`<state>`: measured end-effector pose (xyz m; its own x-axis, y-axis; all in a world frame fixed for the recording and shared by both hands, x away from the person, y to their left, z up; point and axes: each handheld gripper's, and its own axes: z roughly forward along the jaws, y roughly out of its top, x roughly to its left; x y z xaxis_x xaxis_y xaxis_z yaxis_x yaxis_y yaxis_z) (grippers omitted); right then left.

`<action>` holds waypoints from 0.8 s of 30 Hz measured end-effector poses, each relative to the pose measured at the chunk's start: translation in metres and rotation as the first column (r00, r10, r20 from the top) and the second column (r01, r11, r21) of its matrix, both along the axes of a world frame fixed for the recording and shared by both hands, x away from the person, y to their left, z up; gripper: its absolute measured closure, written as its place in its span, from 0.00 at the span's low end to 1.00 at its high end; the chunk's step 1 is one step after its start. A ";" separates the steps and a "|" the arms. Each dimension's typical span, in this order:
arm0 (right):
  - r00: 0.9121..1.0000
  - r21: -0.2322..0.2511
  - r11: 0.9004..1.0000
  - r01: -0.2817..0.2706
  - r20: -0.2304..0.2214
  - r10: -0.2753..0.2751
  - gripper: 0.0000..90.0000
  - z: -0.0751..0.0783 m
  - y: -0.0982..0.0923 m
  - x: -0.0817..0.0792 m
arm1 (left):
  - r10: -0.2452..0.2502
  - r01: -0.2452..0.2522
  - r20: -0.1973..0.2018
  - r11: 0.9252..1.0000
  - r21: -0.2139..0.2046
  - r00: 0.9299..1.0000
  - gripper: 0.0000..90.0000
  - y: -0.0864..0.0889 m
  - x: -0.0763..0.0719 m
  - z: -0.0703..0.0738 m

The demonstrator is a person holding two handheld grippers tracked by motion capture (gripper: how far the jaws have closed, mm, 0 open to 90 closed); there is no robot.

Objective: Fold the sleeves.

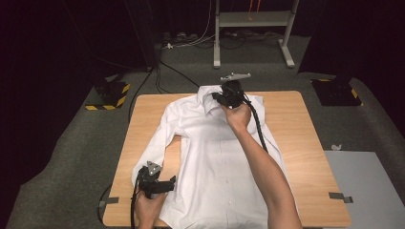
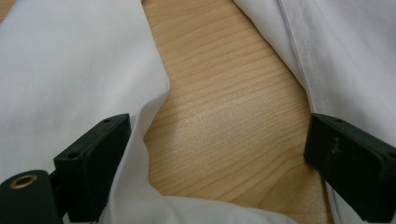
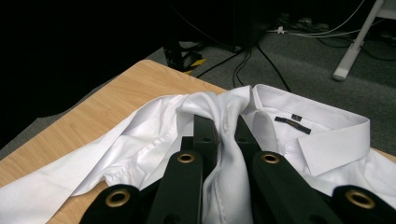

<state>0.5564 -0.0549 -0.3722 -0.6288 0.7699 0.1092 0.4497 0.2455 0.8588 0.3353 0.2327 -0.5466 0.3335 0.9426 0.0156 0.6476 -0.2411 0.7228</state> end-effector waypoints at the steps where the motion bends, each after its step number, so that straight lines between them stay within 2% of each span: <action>1: 1.000 0.000 1.000 0.003 -0.002 -0.003 0.95 -0.001 0.000 0.001 | 0.000 0.000 0.000 1.000 0.000 1.000 0.09 0.000 0.000 0.000; 12: 1.000 0.003 1.000 0.007 -0.008 -0.007 0.95 -0.010 0.002 0.007 | 0.003 -0.003 0.001 1.000 0.001 1.000 0.09 0.000 0.000 0.000; 24: 0.999 0.003 1.000 -0.004 -0.033 0.004 0.95 -0.028 0.017 0.015 | 0.006 -0.006 0.000 1.000 0.000 1.000 0.09 0.000 0.000 0.000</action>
<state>0.5719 -0.0375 -0.4005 -0.6278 0.7670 0.1327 0.4771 0.2445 0.8441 0.3353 0.2323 -0.5466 0.3277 0.9447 0.0155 0.6490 -0.2370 0.7229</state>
